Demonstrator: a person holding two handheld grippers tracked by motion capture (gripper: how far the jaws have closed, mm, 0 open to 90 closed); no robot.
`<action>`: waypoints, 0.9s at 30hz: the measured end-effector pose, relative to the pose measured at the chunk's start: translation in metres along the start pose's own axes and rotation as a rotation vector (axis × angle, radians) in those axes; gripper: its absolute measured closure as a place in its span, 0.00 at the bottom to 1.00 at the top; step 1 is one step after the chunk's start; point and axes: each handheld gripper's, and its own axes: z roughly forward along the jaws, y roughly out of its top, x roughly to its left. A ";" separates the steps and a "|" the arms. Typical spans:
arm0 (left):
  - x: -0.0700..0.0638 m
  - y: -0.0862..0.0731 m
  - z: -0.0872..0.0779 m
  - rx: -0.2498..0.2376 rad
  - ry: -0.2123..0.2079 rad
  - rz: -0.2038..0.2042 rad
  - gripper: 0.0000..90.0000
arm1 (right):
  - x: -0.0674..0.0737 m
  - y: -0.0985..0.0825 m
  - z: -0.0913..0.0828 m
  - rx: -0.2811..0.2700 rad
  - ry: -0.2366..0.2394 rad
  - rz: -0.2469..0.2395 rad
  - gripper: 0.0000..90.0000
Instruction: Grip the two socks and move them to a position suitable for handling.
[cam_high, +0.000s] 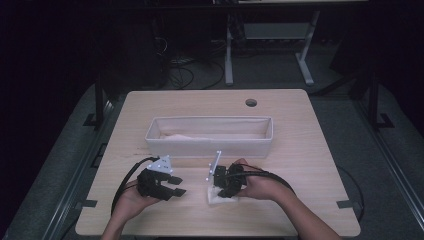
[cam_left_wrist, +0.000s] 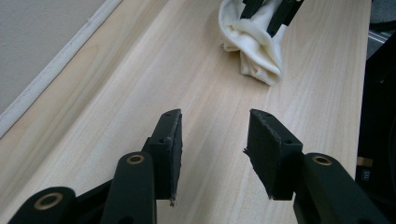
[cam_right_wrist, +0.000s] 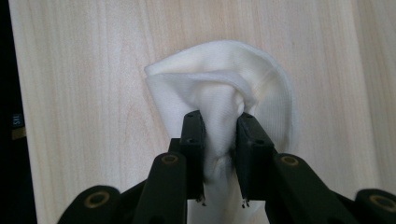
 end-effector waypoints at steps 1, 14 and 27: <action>0.000 0.000 0.000 -0.001 0.000 -0.001 0.60 | 0.000 -0.001 -0.001 -0.005 0.002 0.001 0.83; 0.001 -0.002 -0.001 0.000 0.005 -0.001 0.57 | -0.010 -0.012 -0.013 -0.057 0.014 0.040 0.83; 0.004 -0.004 -0.001 0.002 0.011 -0.007 0.53 | -0.019 -0.019 -0.032 -0.082 -0.008 0.061 0.83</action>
